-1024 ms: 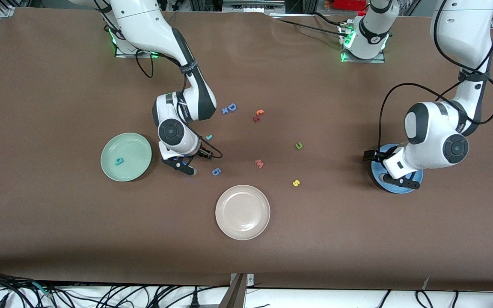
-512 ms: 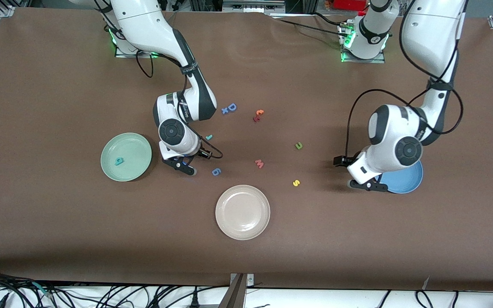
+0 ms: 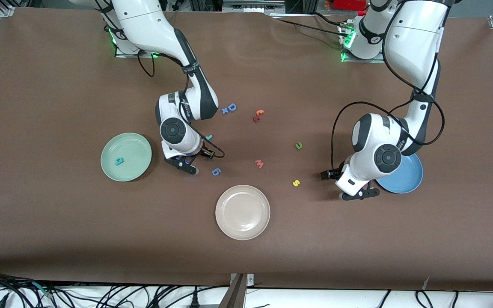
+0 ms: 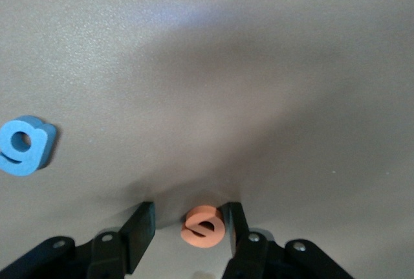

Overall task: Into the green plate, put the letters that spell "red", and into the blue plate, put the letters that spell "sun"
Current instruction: 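Grip the orange e with the right gripper while the left gripper grips s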

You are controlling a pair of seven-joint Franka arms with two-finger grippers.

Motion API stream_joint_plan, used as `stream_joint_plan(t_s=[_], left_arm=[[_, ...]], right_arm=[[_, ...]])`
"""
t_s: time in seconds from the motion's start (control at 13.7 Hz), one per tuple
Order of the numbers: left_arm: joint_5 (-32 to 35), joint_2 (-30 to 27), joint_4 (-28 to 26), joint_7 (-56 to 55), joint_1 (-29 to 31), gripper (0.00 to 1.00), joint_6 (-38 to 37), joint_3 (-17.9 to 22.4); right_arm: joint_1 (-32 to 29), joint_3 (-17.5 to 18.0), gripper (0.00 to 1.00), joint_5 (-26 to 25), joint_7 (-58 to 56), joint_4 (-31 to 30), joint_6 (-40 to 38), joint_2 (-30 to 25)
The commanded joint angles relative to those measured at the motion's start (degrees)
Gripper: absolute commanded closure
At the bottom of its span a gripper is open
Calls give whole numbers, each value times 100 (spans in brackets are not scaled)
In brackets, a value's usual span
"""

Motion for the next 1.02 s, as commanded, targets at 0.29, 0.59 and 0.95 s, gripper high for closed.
stream_joint_plan(t_s=[0.29,0.59,0.95], left_arm=[[-234,226,503,-1324,-454,0,239,52],[-217,384,503,-1719,-735,0,686,52],[-191,700,503,-2159,-1017,0,1259,61]], right_arm=[[54,17,82,156,-14,-68,166,102],[54,9,91,165,-23,-59,131,102],[45,-604,91,121,-627,20,-1104,-459]])
